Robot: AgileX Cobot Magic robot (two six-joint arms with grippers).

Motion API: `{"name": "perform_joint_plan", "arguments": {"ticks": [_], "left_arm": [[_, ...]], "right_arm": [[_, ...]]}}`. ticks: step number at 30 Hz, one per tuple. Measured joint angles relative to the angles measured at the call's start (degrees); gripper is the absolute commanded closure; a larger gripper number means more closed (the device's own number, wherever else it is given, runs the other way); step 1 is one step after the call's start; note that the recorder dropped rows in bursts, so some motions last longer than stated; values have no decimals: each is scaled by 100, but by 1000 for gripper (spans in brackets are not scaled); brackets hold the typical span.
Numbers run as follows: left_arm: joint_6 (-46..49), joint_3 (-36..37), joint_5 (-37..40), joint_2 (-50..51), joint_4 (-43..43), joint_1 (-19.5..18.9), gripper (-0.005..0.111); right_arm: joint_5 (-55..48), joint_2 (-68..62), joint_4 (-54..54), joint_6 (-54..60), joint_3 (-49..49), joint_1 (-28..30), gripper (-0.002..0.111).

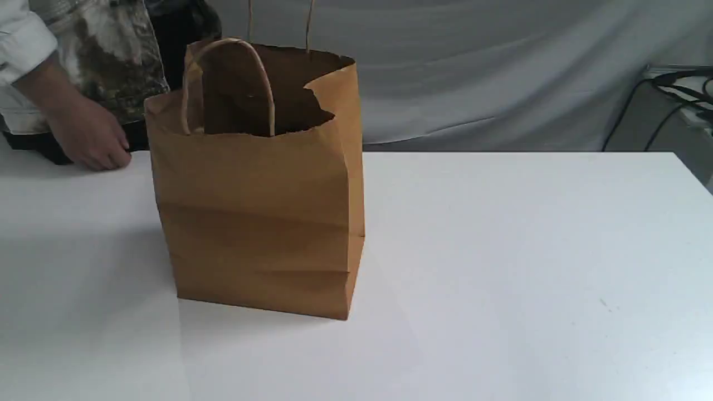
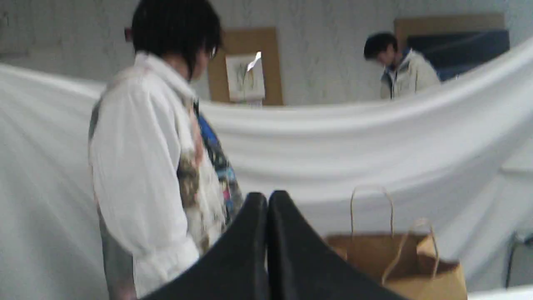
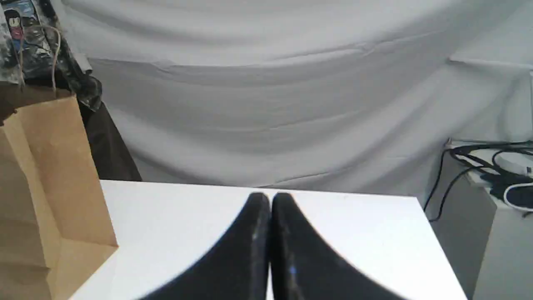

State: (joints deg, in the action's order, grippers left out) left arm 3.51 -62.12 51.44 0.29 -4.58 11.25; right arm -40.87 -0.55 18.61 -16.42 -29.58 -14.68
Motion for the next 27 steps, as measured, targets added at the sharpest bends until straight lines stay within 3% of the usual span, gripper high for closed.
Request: {"name": "perform_joint_plan", "arguments": {"ticks": [4, 13, 20, 23, 27], "left_arm": [[-351, 894, 325, -52, 137, 0, 107], [-398, 2714, -660, -31, 686, 0, 107], [-420, 3895, -2710, -31, 1320, 0, 107], [-425, 4472, -3669, -21, 1716, 0, 107], [-435, 5222, -4399, -21, 1815, 0, 107]], "right_arm": [[-716, 36, 103, -150, 151, 0, 108], [-741, 49, 355, -175, 200, 0, 108], [-287, 49, 942, -310, 209, 0, 108], [331, 49, 942, -561, 397, 0, 108], [1145, 39, 1167, -620, 914, 0, 108]]}}
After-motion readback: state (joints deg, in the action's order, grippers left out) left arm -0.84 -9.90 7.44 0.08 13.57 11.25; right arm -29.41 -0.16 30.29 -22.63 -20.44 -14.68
